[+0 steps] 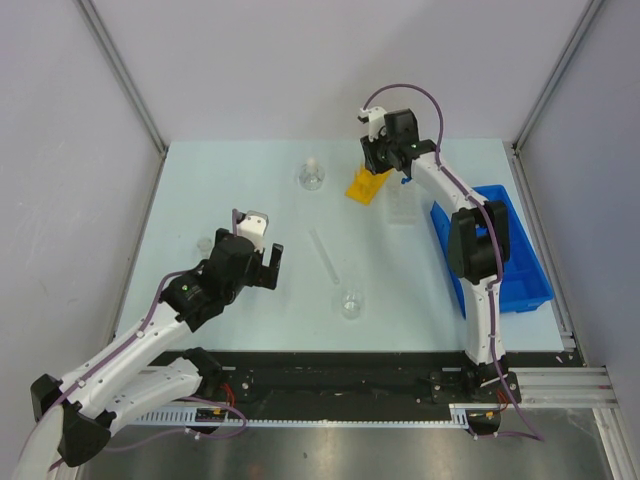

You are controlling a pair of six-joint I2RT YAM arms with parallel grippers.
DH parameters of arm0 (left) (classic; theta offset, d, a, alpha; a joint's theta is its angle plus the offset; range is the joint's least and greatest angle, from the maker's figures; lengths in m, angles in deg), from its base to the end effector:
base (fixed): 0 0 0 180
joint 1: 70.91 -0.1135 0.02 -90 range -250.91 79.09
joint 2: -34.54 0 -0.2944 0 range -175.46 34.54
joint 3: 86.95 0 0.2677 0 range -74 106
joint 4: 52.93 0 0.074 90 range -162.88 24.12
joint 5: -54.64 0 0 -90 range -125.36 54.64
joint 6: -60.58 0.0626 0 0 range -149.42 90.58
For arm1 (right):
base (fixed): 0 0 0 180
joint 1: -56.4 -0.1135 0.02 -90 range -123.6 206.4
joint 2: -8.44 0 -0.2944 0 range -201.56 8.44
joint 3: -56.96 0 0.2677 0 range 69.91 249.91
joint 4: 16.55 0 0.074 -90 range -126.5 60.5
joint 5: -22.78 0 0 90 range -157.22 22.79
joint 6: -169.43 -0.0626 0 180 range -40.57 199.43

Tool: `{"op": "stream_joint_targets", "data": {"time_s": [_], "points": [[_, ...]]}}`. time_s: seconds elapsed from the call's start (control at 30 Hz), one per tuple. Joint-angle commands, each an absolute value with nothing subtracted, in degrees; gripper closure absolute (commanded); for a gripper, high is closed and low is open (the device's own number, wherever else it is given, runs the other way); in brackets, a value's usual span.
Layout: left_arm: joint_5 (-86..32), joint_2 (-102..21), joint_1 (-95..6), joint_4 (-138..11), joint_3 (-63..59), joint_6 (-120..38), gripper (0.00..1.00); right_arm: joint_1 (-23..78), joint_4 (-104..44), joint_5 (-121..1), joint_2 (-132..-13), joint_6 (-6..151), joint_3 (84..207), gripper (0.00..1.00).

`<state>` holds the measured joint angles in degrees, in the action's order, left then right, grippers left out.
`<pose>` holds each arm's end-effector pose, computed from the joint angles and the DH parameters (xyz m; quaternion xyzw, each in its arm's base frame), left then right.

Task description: Organize the chemistry lab equipment

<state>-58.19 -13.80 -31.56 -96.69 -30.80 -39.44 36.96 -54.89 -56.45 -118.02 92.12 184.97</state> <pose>0.1671 -0.1056 0.2925 0.1341 0.8675 -0.0258 0.4783 0.5346 0.2011 0.2764 -0.2867 0.8438 0.1100 0.4401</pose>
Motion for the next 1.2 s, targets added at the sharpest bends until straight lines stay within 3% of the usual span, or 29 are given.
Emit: {"op": "stream_joint_targets", "data": {"time_s": [0.0, 0.2, 0.3, 0.33, 0.73, 1.0, 1.17], "points": [[-58.7, -13.6, -31.7, -95.5, -30.4, -38.0, 0.0, 36.7, -53.3, -57.3, -118.1, 92.9, 184.4, 0.7], [-58.6, -13.6, -31.7, -95.5, -30.5, -38.0, 0.0, 36.5, -53.2, -57.2, -118.3, 93.1, 184.3, 0.67], [-58.6, -13.7, -31.8, -95.4, -30.4, -38.0, 0.0, 36.3, -53.7, -56.7, -117.5, 93.1, 184.5, 0.6], [-58.5, -13.7, -31.8, -95.3, -30.4, -38.0, 0.0, 36.3, -53.9, -56.4, -116.6, 93.2, 184.6, 0.52], [-52.9, -11.9, -33.4, -94.3, -30.1, -40.2, 0.0, 36.2, -59.7, -48.9, -104.0, 100.6, 181.2, 0.02], [-33.5, -13.4, -34.4, -82.8, -35.8, -58.6, 0.0, 35.6, -55.8, -41.2, -87.0, 101.5, 164.2, 0.0], [-30.0, -23.0, -34.4, -79.3, -34.1, -69.7, 0.0, 35.8, -50.2, -36.9, -78.0, 99.7, 152.7, 0.0]]}}
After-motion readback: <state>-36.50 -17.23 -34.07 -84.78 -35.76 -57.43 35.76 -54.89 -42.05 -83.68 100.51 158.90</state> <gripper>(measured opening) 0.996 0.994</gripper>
